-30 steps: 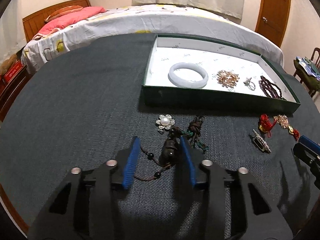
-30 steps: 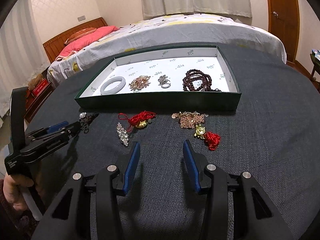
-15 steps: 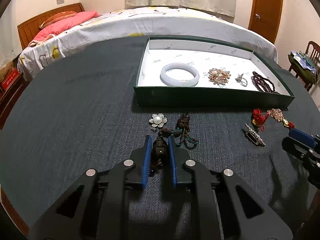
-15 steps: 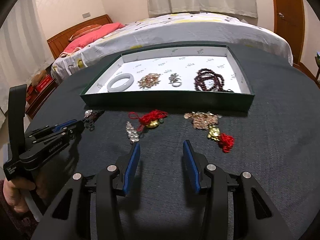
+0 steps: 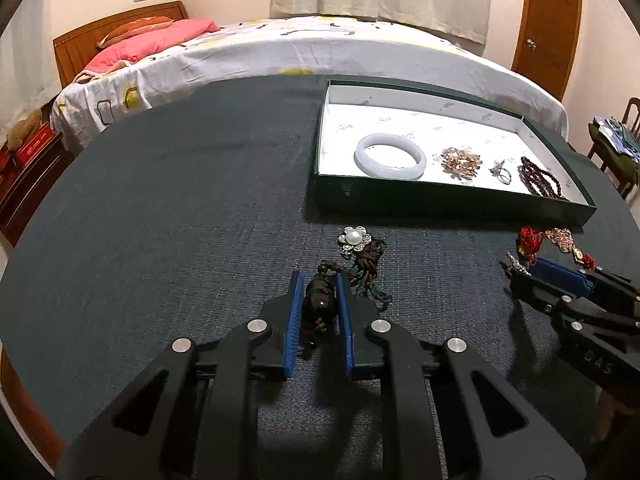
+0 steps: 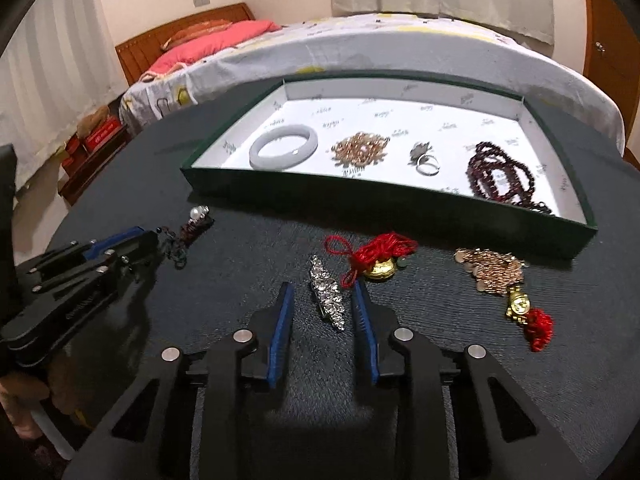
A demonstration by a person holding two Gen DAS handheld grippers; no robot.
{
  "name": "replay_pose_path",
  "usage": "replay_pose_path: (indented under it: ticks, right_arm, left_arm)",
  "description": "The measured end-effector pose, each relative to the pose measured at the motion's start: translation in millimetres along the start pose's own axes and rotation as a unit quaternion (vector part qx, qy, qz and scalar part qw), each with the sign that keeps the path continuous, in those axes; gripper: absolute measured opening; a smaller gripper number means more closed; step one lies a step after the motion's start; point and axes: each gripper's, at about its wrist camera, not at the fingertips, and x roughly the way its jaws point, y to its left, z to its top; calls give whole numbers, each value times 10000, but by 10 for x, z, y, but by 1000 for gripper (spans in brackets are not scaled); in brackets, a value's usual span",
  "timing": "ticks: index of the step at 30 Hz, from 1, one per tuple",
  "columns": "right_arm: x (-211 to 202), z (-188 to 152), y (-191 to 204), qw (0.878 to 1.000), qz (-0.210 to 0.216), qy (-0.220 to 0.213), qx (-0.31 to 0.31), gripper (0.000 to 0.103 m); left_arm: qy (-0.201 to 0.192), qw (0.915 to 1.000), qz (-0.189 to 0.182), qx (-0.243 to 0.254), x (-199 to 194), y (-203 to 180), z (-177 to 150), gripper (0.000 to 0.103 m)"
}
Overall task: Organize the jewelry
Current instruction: 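Grasp the silver rhinestone brooch with the right gripper while the left holds the pendant, then carry pendant and rhinestone brooch into the white box and open both grippers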
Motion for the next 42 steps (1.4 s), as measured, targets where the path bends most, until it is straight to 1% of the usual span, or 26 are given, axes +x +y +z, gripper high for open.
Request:
replay_pose_path:
  ticks: [3, 4, 8, 14, 22, 30, 35, 42]
  right_arm:
    - [8, 0, 5, 10000, -55, 12, -23, 21]
    - [9, 0, 2, 10000, -45, 13, -25, 17]
    - [-15, -13, -13, 10000, -23, -27, -18, 15]
    - [-207, -34, -44, 9997, 26, -240, 60, 15]
    - [-564, -6, -151, 9979, 85, -577, 272, 15]
    - [-736, 35, -215, 9963, 60, -786, 344, 15]
    - [-857, 107, -273, 9947, 18, -954, 393, 15]
    - [-1030, 308, -408, 9906, -102, -1293, 446, 15]
  left_arm:
    - [13, 10000, 5, -15, 11, 4, -8, 17]
    - [13, 10000, 9, -16, 12, 1, -9, 17]
    - [9, 10000, 34, 3, 9, -7, -13, 17]
    - [-75, 10000, 7, 19, -57, -30, 14, 17]
    - [-360, 9993, -66, 49, -283, -83, 103, 17]
    - [-606, 9981, -99, 63, -487, -129, 206, 17]
    - [-760, 9969, -165, 75, -607, -184, 316, 17]
    - [-1148, 9925, -382, 193, -764, -368, 584, 17]
